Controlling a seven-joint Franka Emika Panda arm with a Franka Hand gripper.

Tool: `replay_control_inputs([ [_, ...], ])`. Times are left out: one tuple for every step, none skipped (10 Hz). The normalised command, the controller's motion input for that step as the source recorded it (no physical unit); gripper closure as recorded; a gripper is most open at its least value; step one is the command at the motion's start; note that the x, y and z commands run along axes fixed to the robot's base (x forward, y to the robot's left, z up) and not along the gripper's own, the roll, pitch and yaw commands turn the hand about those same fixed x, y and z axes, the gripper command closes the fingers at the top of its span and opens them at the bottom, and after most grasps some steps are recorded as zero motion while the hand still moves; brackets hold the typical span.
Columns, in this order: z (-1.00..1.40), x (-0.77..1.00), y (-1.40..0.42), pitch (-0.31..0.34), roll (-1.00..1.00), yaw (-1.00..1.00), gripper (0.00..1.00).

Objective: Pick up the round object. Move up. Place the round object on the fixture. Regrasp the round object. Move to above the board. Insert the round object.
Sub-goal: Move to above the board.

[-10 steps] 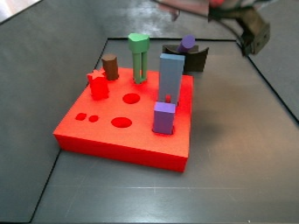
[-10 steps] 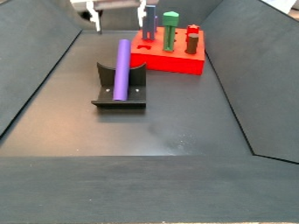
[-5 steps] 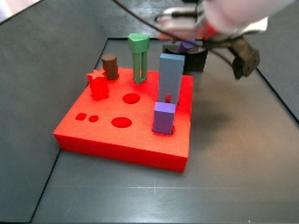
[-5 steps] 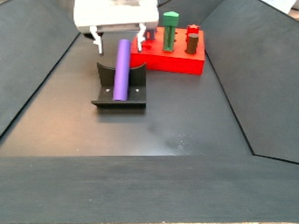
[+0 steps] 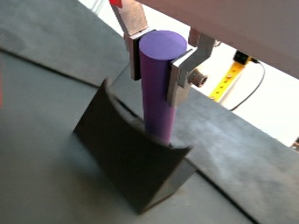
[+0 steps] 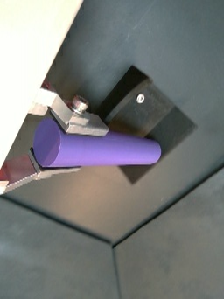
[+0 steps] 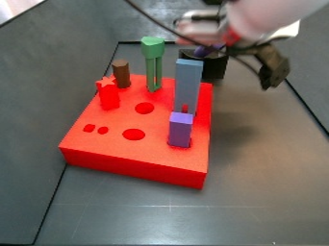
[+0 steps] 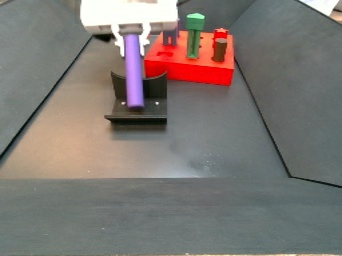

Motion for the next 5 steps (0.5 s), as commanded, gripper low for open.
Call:
replay_control_inputs([
  [1.00, 0.22, -0.12, 0.189, -0.07, -0.05, 1.00],
  [1.00, 0.21, -0.12, 0.225, -0.04, -0.01, 1.00],
  [1.00, 0.21, -0.12, 0.251, -0.03, 0.03, 1.00],
  [1.00, 0.21, -0.12, 0.259, -0.02, 0.09, 1.00],
  [1.00, 0.21, -0.12, 0.244, -0.01, 0.13, 1.00],
])
